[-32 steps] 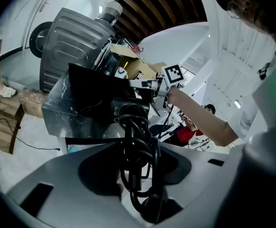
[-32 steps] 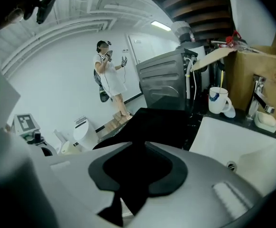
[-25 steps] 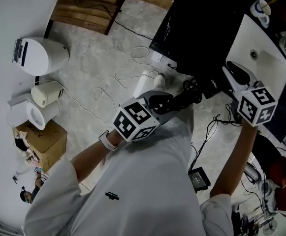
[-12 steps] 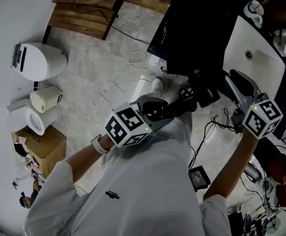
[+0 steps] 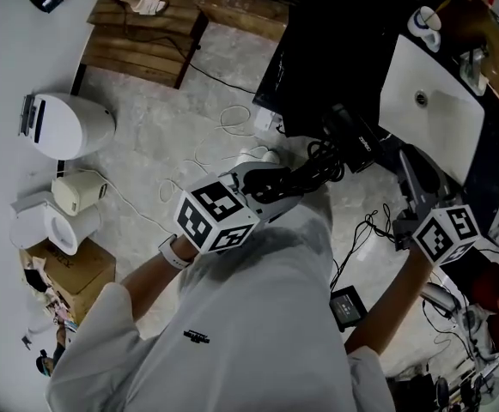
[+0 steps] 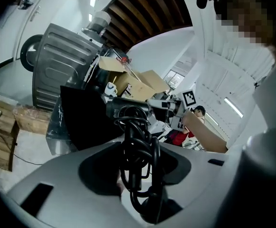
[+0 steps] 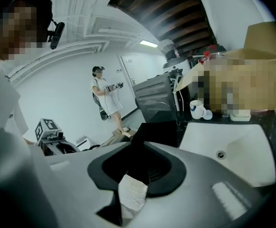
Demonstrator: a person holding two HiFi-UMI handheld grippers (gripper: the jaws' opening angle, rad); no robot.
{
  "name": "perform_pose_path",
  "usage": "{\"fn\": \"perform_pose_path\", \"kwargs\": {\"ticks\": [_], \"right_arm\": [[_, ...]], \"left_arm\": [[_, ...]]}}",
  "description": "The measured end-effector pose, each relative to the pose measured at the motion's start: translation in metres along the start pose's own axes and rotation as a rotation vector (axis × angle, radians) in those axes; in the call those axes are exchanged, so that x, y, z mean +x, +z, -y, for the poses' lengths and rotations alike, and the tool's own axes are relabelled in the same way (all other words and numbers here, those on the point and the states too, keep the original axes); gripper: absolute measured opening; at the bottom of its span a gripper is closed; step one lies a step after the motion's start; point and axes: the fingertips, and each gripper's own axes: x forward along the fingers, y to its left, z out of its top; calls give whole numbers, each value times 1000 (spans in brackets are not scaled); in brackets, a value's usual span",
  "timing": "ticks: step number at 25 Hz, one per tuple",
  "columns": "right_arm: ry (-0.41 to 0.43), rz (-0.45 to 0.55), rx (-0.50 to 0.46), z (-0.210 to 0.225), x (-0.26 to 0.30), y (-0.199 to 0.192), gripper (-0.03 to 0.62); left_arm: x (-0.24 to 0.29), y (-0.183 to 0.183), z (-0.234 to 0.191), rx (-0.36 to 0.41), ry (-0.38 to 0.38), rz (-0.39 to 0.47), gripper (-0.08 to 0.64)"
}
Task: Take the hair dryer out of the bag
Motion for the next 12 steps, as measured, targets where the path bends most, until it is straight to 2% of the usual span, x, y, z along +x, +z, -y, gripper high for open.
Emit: {"fn": "perform_pose_path", "kwargs": {"ticks": [7, 12], "right_arm": [[-56, 64, -26, -19, -20, 7, 64], [-131, 182, -28, -27, -41, 20, 49]], "left_arm": [[-7, 40, 3, 18, 5, 103, 186], [-12, 68, 10, 24, -11, 183, 186]]}}
